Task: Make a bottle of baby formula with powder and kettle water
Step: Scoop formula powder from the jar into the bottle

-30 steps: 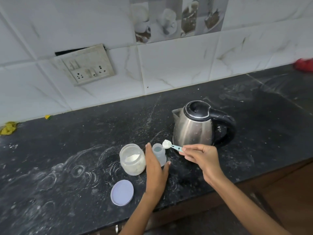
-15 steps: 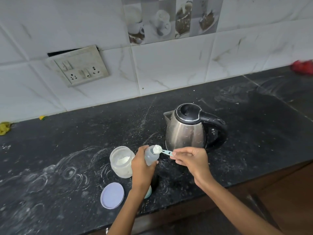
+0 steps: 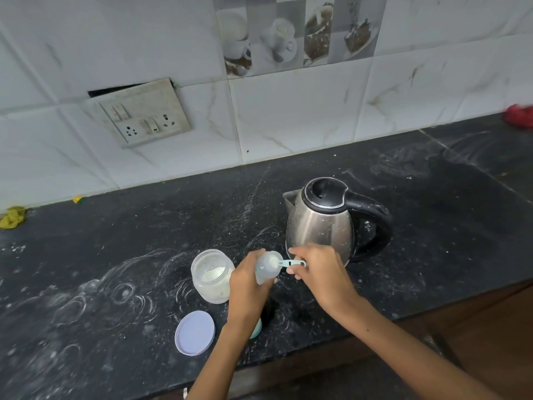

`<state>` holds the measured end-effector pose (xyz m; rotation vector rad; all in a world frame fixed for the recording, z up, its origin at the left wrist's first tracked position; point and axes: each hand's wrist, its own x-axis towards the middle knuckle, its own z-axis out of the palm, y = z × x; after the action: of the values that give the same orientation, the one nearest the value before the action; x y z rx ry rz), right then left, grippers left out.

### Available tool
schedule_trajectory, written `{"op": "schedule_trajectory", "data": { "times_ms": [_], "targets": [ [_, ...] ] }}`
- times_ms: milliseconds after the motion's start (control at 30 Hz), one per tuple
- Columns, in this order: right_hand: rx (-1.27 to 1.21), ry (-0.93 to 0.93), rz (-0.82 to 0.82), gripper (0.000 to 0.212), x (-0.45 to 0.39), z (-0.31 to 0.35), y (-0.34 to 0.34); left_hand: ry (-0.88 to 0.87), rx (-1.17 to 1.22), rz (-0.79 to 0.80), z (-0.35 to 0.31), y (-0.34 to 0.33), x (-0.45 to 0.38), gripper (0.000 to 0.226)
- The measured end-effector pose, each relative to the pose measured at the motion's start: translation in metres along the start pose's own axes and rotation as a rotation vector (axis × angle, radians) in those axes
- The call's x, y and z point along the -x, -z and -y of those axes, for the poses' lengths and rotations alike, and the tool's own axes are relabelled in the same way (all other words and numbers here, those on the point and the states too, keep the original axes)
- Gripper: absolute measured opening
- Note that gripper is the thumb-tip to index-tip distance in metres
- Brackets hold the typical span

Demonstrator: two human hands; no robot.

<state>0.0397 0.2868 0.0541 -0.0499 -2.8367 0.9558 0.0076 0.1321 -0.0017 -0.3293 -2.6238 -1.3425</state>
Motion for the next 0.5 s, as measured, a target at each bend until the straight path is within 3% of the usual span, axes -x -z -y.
{"op": "schedule_trajectory", "data": {
  "times_ms": [100,167,267,433,500],
  "targets": [
    [0.2,0.128,0.018,0.009,-0.001,0.003,-0.001,0.01,-0.003,0.02,-0.002,-0.001,0.0,0.052],
    [0.272,0.201,-0.036,0.011,-0.002,-0.001,-0.002,0.028,0.005,0.042,-0.003,-0.001,0.0,0.057],
    [0.244,0.331,-0.08,0.022,-0.003,-0.01,-0.001,0.045,0.029,0.049,-0.002,-0.002,0.0,0.062],
    [0.206,0.505,0.067,0.024,-0.008,-0.018,0.008,0.07,0.078,0.059,0.003,-0.004,0.0,0.062],
    [0.147,0.566,0.038,0.024,-0.005,-0.015,0.012,0.079,0.131,0.063,0.004,-0.004,0.0,0.06]
  ]
}}
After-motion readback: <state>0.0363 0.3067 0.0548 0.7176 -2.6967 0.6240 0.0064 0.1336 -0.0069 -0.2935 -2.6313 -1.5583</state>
